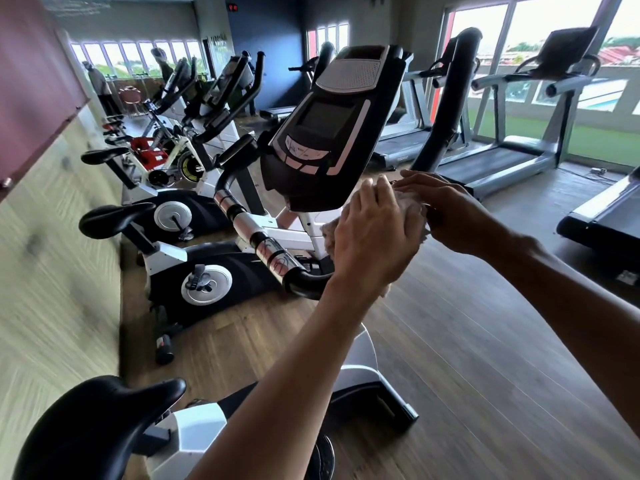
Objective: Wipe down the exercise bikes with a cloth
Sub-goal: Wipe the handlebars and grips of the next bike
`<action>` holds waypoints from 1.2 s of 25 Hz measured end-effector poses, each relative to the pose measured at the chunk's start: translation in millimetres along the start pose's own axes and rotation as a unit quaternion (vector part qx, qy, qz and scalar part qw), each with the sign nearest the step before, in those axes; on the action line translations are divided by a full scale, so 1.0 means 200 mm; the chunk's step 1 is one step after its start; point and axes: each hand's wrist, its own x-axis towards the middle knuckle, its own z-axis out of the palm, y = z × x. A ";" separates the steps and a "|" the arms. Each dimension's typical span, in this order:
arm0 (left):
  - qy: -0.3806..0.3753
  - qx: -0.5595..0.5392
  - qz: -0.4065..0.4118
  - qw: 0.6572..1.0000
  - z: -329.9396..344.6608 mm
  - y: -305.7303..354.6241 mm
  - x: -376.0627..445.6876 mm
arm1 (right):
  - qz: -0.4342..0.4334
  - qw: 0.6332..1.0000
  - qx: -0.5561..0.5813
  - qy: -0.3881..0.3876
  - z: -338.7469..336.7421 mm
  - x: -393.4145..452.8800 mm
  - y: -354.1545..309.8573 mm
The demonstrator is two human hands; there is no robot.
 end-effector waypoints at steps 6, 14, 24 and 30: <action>0.140 0.020 0.025 0.990 0.07 -0.16 -0.36 | 0.010 1.000 0.002 -0.006 0.01 0.00 -0.01; 0.199 -0.133 -0.061 0.969 -0.12 -0.50 -0.44 | 0.082 0.994 0.070 -0.026 -0.05 0.03 -0.10; 0.079 -0.149 -0.272 0.947 -0.02 -0.23 -0.31 | 0.114 0.990 -0.088 -0.006 0.16 0.12 -0.45; 0.062 -0.078 -0.171 0.980 -0.02 -0.49 -0.34 | 0.128 0.983 -0.128 0.015 0.18 0.12 -0.48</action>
